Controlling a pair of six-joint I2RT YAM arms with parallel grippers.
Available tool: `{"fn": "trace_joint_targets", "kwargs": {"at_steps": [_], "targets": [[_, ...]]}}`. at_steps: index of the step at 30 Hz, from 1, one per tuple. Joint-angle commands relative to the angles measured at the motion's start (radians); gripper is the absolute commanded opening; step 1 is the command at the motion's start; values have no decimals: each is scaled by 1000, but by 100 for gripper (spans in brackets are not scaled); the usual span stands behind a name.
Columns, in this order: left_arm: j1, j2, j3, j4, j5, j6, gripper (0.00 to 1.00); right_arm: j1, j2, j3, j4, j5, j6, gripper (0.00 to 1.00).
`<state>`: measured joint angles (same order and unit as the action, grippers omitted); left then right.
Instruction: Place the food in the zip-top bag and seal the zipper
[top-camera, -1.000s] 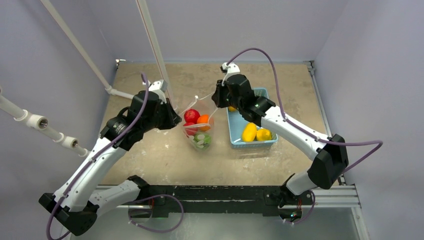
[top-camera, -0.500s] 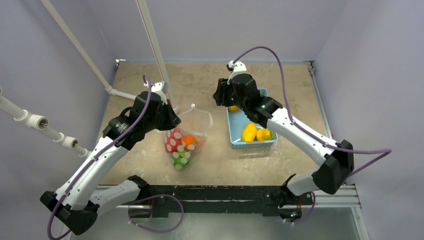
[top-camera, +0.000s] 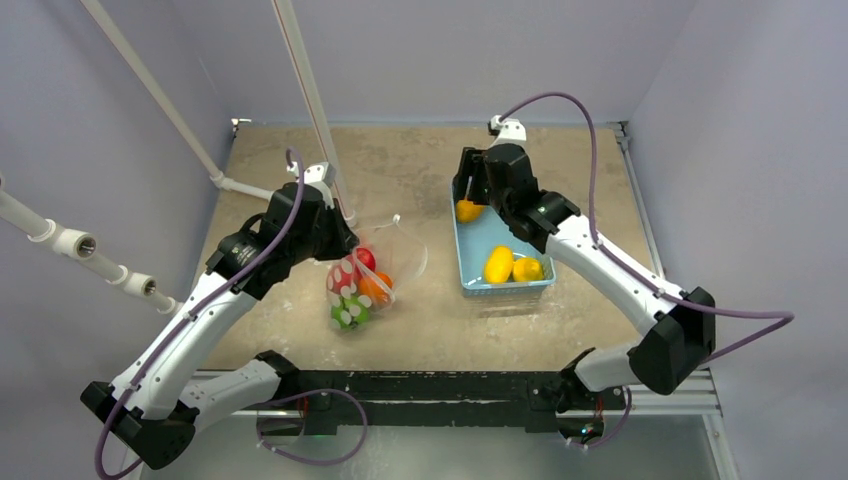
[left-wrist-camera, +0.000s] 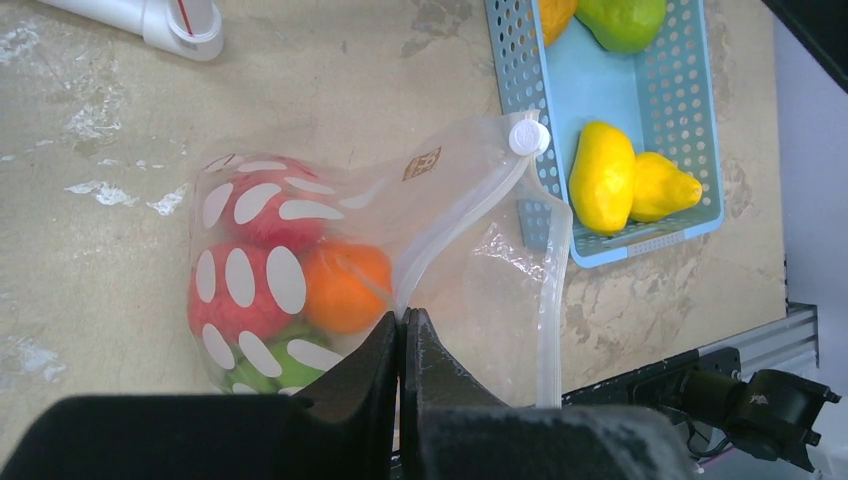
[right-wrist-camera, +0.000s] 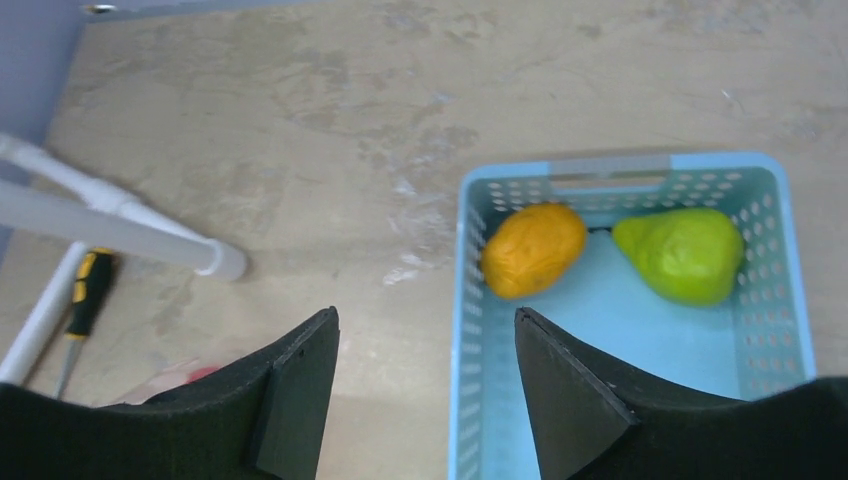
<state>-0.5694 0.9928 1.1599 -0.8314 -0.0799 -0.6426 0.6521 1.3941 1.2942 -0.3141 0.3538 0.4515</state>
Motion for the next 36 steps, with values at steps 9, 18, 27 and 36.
{"fn": "trace_joint_targets", "kwargs": {"at_steps": [9, 18, 27, 36], "targets": [[8, -12, 38, 91, 5, -20, 0, -116, 96, -163, 167, -70, 144, 87], [8, 13, 34, 108, 4, -30, 0, -163, 184, -228, 265, -95, 230, 91], [8, 15, 11, 116, 3, -34, 0, -196, 254, -248, 335, -99, 264, 89], [9, 30, 9, 116, 5, -29, 0, -231, 343, -233, 388, -136, 265, 90]]}}
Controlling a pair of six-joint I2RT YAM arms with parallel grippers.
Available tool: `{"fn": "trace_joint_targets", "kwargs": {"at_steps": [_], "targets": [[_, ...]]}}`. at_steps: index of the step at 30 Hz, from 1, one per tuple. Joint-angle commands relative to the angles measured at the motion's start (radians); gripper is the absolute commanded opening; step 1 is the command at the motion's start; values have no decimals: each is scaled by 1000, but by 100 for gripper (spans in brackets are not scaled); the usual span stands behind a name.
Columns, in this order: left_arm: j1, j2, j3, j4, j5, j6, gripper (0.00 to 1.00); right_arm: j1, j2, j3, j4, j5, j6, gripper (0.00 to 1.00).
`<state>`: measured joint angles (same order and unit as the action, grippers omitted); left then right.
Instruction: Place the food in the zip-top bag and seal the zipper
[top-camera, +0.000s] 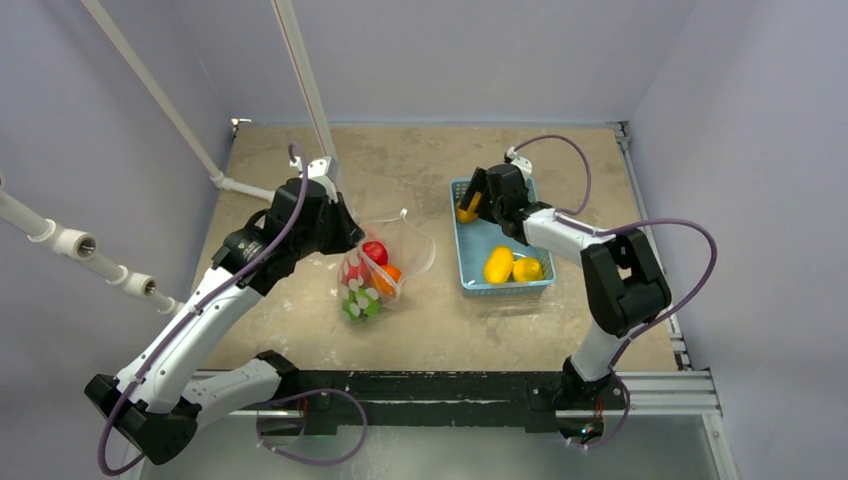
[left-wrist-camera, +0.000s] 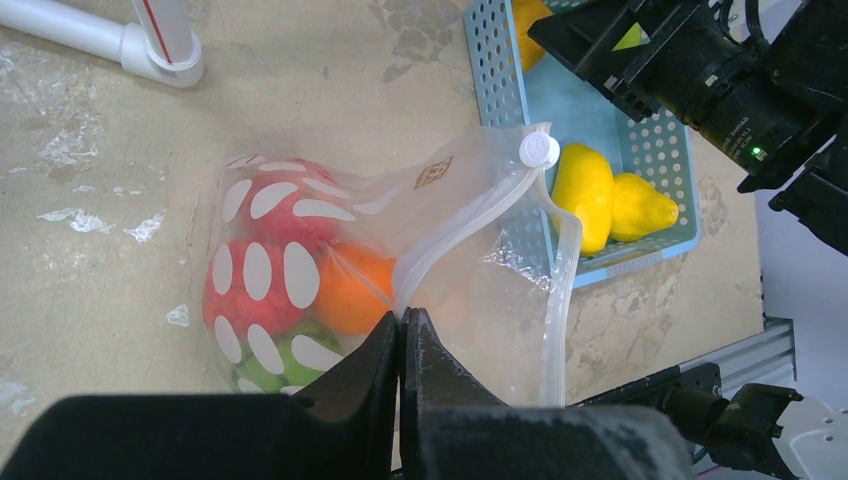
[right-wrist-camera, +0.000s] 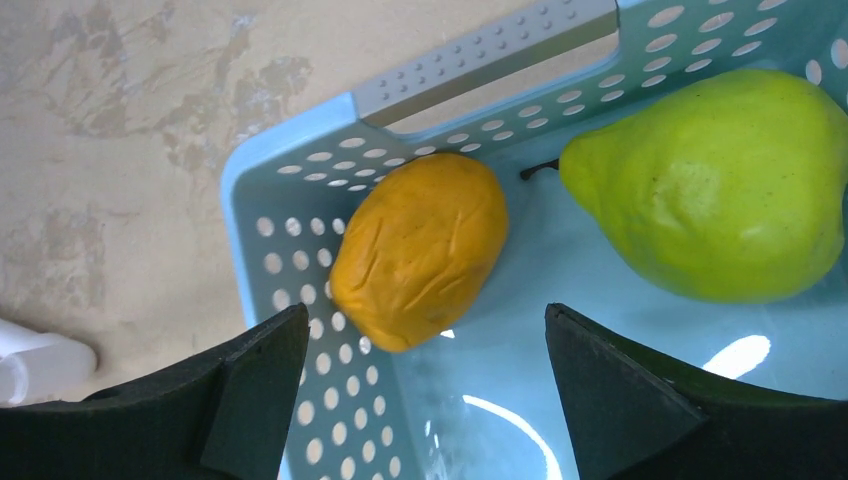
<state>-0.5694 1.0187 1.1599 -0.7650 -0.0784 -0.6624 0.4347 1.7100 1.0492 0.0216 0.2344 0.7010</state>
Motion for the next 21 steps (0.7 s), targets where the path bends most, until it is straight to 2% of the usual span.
{"fn": "trace_joint_targets", "kwargs": {"at_steps": [1, 13, 21], "targets": [[8, 4, 8, 49, 3, -9, 0, -17, 37, 14, 55, -19, 15, 90], [9, 3, 5, 44, -12, -8, 0, -45, 116, 37, 113, -77, 33, 89], [9, 11, 6, 44, -12, -3, 0, -53, 128, 42, 133, -69, 44, 82]]}}
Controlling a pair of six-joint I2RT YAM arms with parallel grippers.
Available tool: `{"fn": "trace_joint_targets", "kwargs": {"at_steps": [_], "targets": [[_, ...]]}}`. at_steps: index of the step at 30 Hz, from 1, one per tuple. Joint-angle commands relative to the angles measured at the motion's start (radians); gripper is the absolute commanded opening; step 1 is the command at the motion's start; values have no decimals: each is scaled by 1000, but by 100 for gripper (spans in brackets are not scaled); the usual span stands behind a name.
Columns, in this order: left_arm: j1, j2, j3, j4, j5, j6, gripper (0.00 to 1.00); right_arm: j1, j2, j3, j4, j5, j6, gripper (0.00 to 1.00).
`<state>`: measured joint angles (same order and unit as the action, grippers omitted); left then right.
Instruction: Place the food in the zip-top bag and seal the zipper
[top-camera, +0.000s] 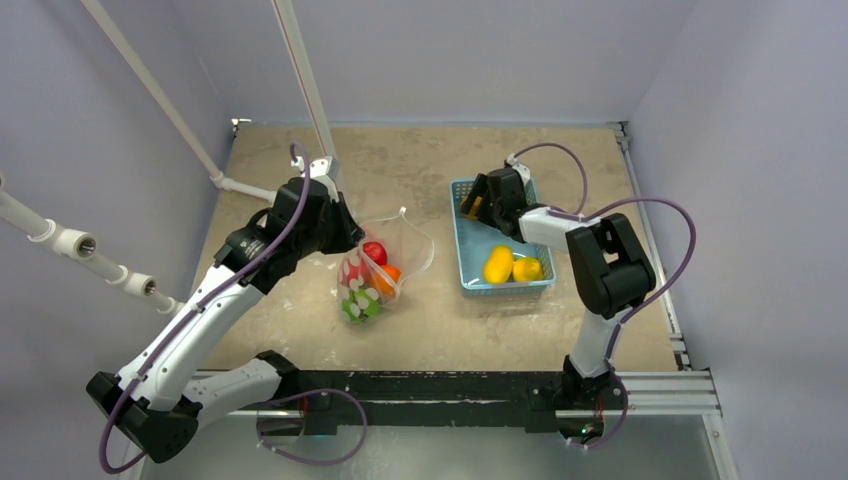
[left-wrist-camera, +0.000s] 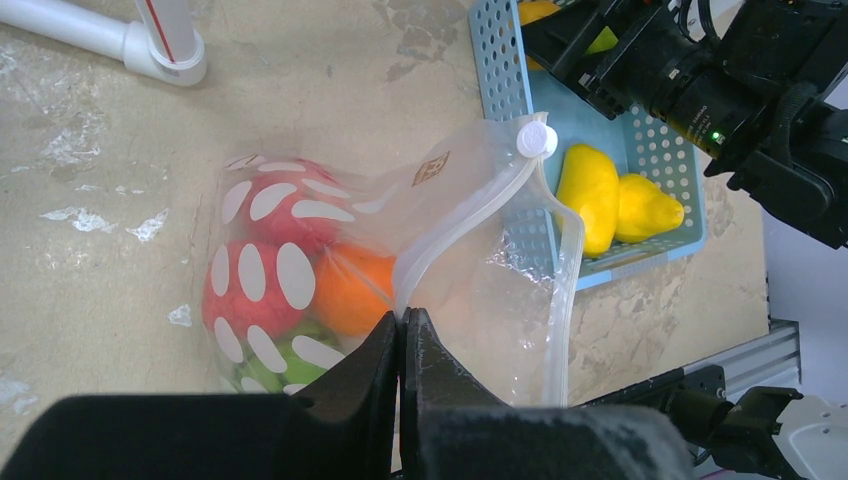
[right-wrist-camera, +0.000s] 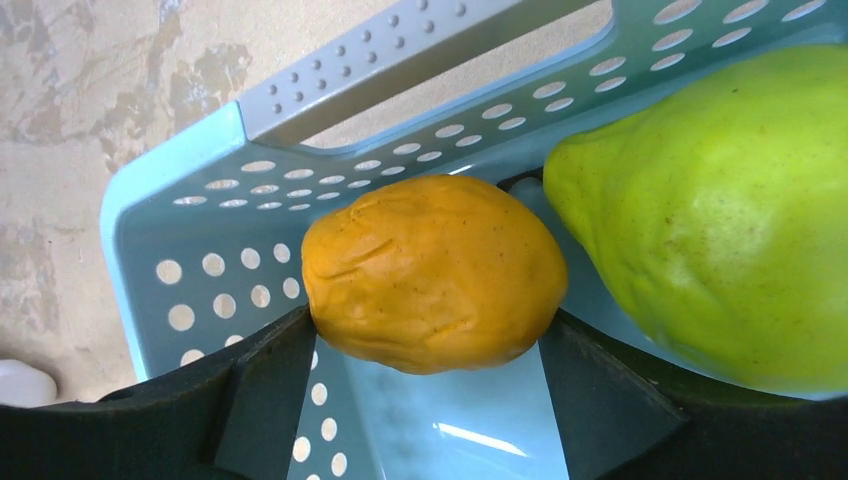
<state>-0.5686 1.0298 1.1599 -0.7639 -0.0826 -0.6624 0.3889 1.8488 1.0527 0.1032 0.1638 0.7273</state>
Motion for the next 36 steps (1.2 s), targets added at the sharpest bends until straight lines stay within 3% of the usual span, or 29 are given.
{"fn": "trace_joint_targets", "kwargs": {"at_steps": [1, 6, 16, 18, 20, 22, 26, 30, 36], "targets": [[9, 1, 6, 43, -8, -3, 0, -9, -12, 39, 53, 3, 18, 80], [9, 0, 4, 45, -5, -6, 0, -9, -32, 33, 56, 10, 10, 66], [9, -6, -4, 53, 2, -10, 0, -9, -131, -21, 64, 40, -18, 18], [9, -8, -7, 54, 6, -12, 0, -10, -148, -30, 61, 43, -21, 13], [9, -10, -10, 59, 11, -16, 0, -9, -159, -33, 53, 43, -26, 20], [9, -12, -13, 61, 14, -17, 0, -10, -169, -30, 42, 43, -26, 42], [9, -11, -17, 63, 17, -19, 0, -9, -184, -18, 30, 52, -17, 74], [9, -8, -19, 69, 20, -18, 0, -9, -159, 10, 12, 62, -2, 86], [9, -4, -16, 68, 21, -12, 0, -13, -71, 64, -11, 55, 70, 89]]}}
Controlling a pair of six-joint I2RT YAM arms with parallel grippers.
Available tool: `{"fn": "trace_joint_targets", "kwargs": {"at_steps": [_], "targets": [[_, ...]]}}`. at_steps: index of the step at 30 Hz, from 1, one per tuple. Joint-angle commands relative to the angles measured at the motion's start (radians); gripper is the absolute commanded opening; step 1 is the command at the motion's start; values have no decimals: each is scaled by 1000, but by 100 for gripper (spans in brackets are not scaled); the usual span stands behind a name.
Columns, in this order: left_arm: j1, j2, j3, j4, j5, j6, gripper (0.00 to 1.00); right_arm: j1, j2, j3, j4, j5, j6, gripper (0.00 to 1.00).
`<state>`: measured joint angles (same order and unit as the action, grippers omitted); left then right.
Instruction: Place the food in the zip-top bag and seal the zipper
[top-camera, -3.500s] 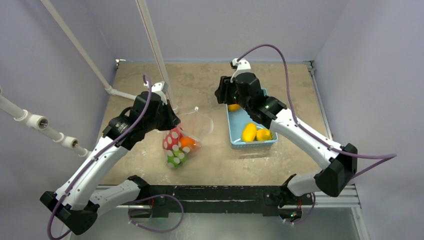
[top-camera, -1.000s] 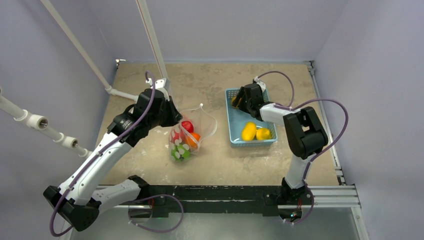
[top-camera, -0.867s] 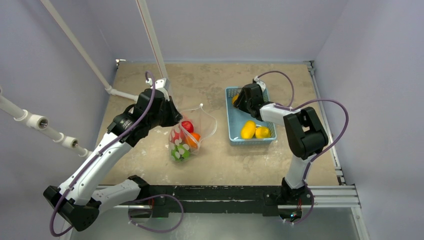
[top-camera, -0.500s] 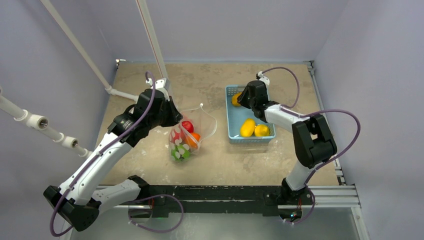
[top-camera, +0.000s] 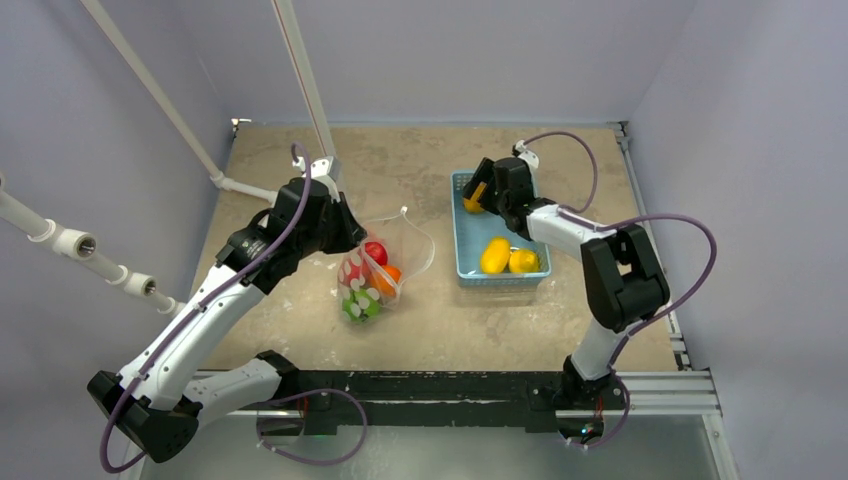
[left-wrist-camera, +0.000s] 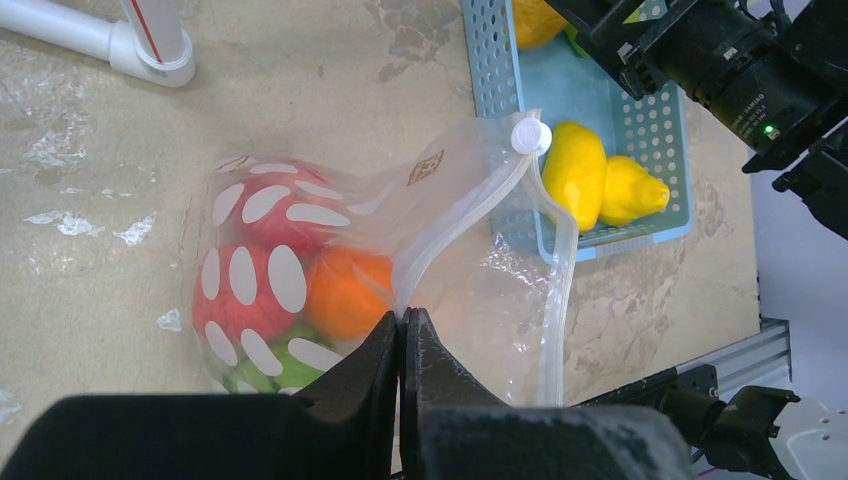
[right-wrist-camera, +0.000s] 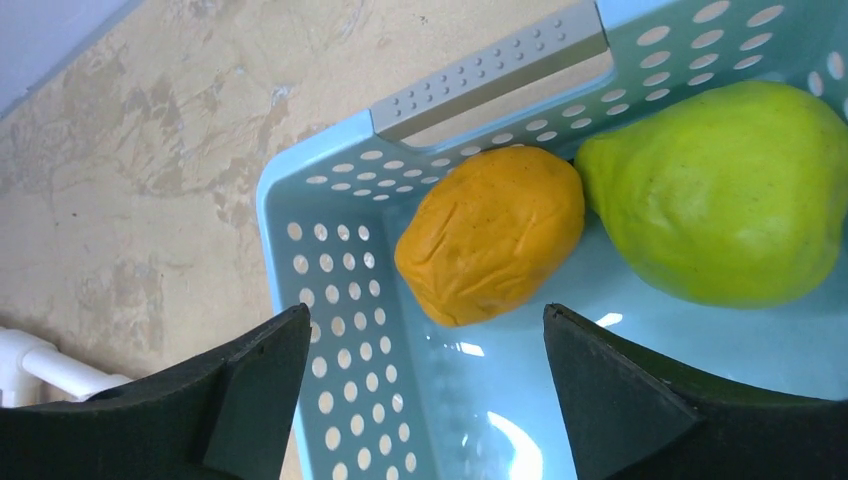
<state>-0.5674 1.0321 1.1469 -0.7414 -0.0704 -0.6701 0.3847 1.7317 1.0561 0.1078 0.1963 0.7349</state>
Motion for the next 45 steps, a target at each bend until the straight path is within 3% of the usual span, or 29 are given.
{"fn": "trace_joint_targets", "kwargs": {"at_steps": [1, 18, 24, 32, 38, 45], "targets": [[8, -6, -2, 44, 7, -1, 0, -10, 54, 65, -13, 16, 73, 89], [9, 18, -1, 49, 18, 20, 0, -55, 170, 153, -31, -22, 177, 90], [11, 23, 1, 51, 21, 23, 0, -59, 197, 165, -21, -39, 178, 83], [16, 23, -1, 52, 23, 21, 0, -59, 178, 140, -10, -42, 158, 56], [17, 19, -1, 57, 25, 18, 0, -58, 91, 94, -3, -40, 124, 28], [18, 11, -21, 65, 23, 9, 0, -58, -36, 59, -12, -16, 38, 16]]}}
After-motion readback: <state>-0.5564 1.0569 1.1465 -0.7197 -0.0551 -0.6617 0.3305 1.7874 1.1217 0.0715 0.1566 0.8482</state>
